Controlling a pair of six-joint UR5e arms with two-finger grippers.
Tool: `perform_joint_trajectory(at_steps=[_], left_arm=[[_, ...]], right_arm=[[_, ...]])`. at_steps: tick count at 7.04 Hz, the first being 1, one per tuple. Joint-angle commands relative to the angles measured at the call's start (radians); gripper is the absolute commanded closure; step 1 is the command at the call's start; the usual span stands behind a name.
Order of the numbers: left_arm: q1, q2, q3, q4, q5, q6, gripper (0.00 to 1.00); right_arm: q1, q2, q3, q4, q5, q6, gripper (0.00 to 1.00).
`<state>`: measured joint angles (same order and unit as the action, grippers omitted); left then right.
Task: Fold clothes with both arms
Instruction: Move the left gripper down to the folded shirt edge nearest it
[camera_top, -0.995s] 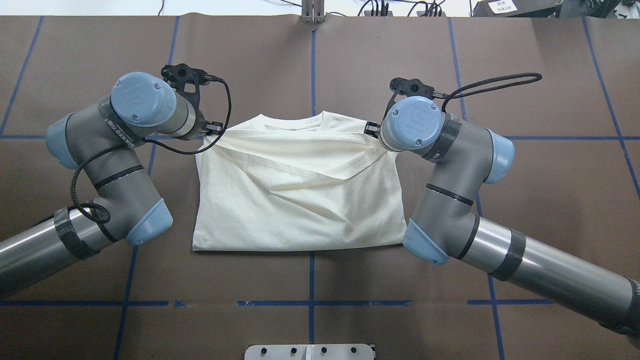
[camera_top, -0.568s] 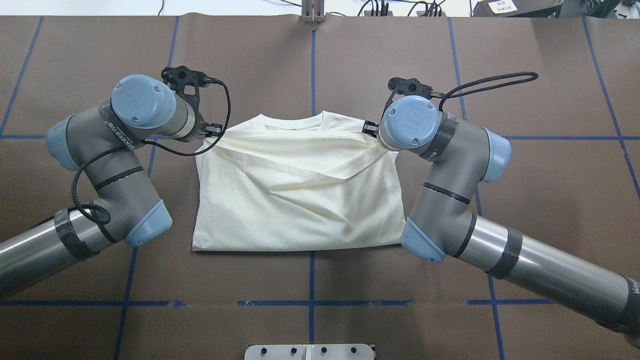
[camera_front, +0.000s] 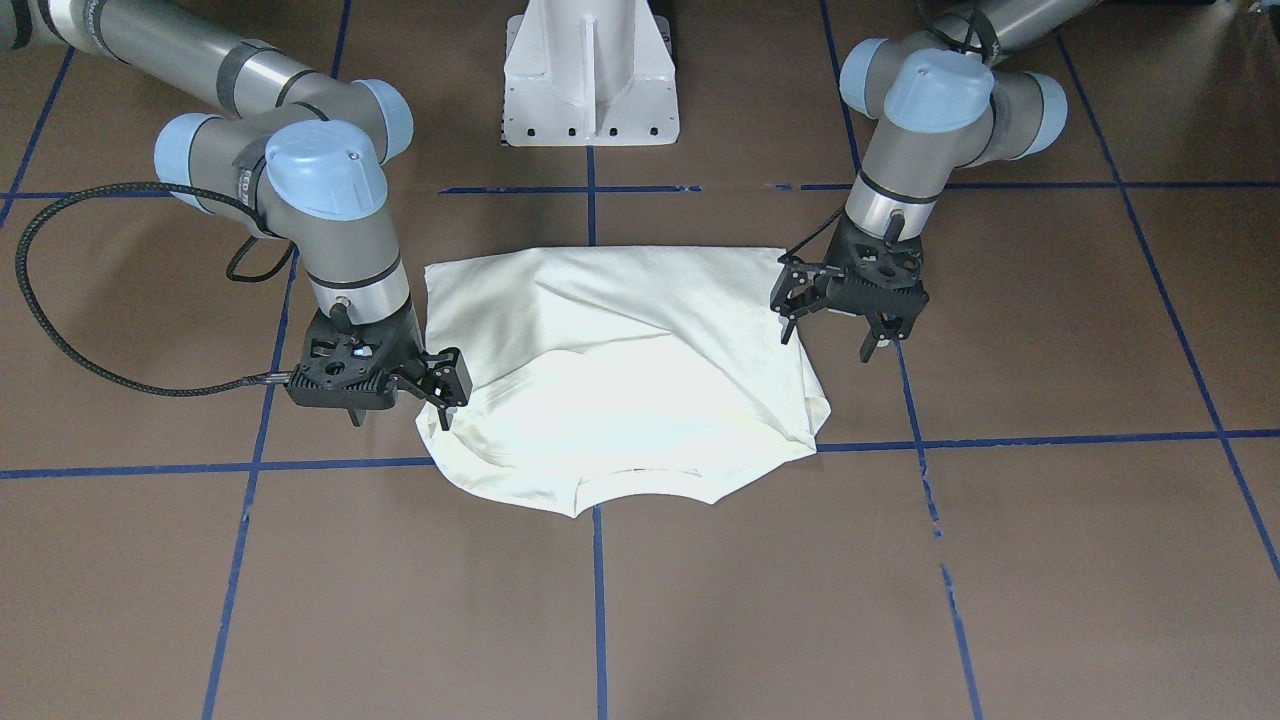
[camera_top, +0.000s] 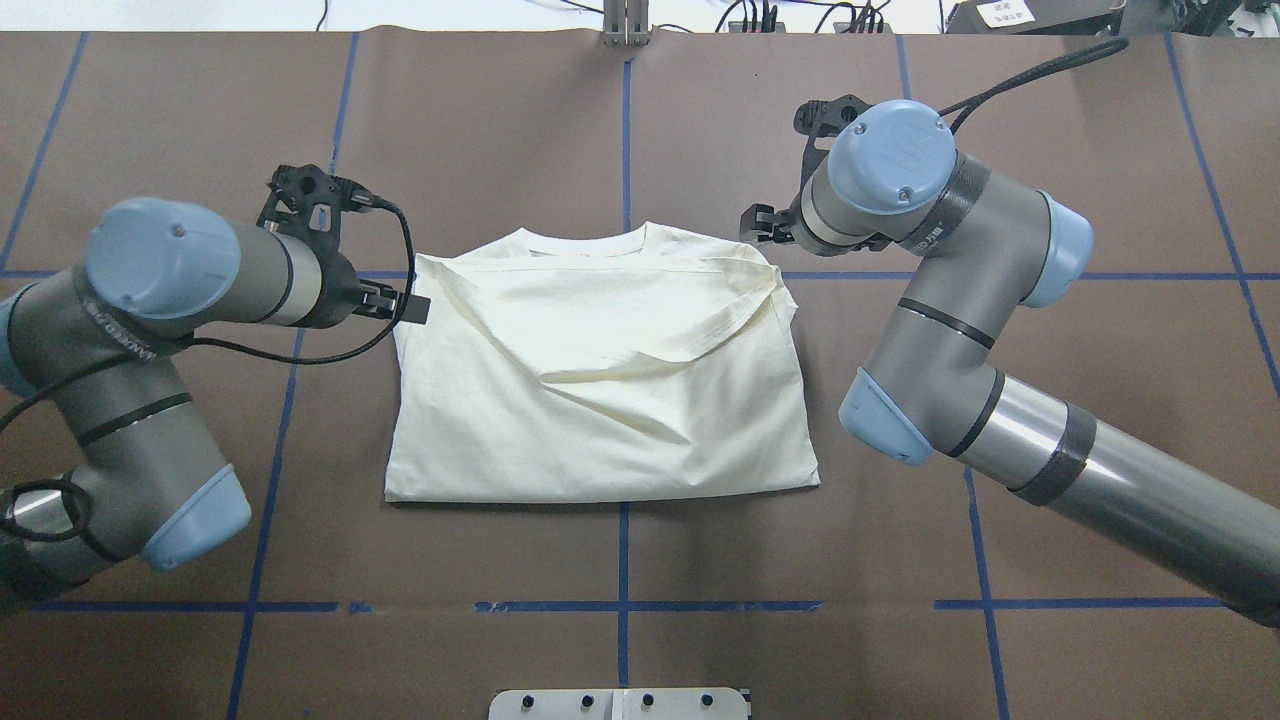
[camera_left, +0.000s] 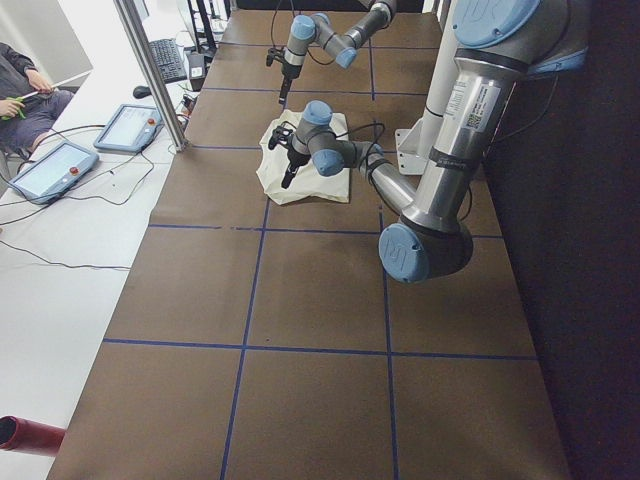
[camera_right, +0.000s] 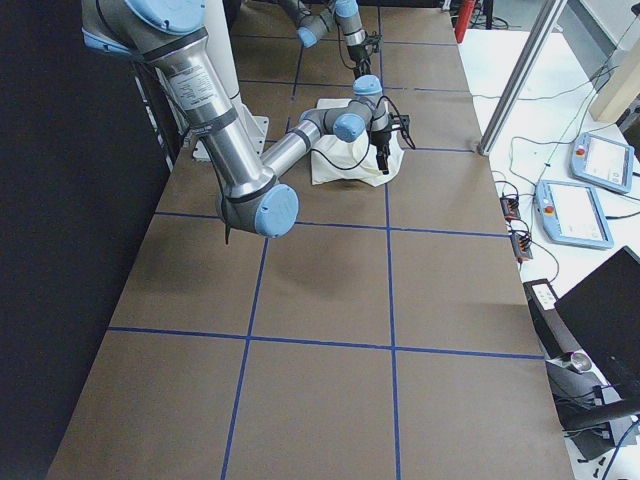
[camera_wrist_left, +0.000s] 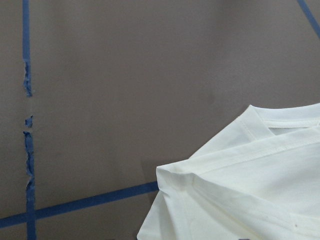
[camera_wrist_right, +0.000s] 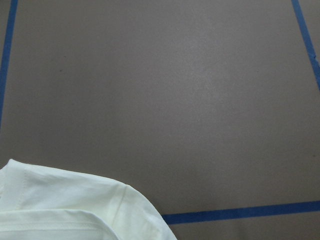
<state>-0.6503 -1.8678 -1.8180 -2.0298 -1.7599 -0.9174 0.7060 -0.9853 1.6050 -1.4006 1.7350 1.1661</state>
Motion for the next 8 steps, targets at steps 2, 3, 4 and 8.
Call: perform_joint_trajectory(at_steps=[2,3,4,8], left_arm=[[0.185,0.134,-0.041,-0.17,0.104,-0.194,0.16],[0.228,0.134,-0.041,-0.168,0.118,-0.234,0.19],[0.266,0.134,-0.041,-0.168,0.149,-0.257,0.19],[0.29,0.156,-0.034,-0.162,0.154,-0.261,0.29]], right_arm=[[0.001,-0.004,0.007,0.0,0.003,-0.002,0.0],[0.001,-0.004,0.007,0.0,0.002,0.0,0.0],[0.001,-0.006,0.007,0.0,0.001,0.001,0.0],[0.0,-0.009,0.009,0.002,0.0,0.007,0.0]])
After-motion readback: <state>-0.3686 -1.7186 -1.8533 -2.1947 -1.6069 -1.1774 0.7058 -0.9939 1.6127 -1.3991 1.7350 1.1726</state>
